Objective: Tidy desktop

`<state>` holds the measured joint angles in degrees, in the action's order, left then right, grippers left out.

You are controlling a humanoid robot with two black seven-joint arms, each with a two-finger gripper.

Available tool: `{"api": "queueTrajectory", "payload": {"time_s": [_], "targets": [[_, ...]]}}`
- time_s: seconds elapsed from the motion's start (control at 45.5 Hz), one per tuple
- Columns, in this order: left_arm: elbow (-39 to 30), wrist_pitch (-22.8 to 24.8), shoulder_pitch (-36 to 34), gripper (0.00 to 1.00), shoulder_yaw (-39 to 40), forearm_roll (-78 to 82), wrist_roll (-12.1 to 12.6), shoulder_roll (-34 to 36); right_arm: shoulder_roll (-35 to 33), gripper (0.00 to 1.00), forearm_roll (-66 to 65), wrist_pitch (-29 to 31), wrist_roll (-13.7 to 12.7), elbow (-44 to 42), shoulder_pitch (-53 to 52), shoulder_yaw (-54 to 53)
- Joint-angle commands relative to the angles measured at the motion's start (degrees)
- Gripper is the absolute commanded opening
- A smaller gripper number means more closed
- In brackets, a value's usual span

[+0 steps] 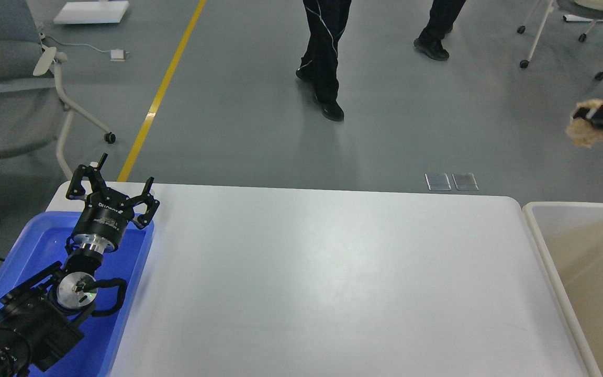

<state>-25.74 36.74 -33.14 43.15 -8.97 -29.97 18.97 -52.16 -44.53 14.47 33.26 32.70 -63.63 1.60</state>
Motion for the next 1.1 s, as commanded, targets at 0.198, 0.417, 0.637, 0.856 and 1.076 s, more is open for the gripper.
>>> {"api": "queueTrajectory", "payload": {"time_s": [0.198,0.417,0.637,0.856,1.076], "targets": [[-0.01,0.00,0.00,1.00,0.00,0.00,0.00,-0.07,13.84,0.00,7.09,-0.85,-9.34,-32.87,12.56,0.78],[-0.01,0.00,0.00,1.00,0.00,0.00,0.00,-0.07,17.09,0.00,15.35,-5.24,-19.79,-35.96,15.29,0.95],[-0.01,0.00,0.00,1.00,0.00,0.00,0.00,0.01,21.22,0.00,16.85,-9.46,-28.42,-35.96,19.15,0.51],[-0.01,0.00,0.00,1.00,0.00,0.00,0.00,0.02,24.39,0.00,20.18,-10.17,-28.60,-35.96,22.32,0.07],[-0.01,0.00,0.00,1.00,0.00,0.00,0.00,0.01,24.92,0.00,20.98,-10.25,-28.51,-35.96,23.20,-0.02]]}}
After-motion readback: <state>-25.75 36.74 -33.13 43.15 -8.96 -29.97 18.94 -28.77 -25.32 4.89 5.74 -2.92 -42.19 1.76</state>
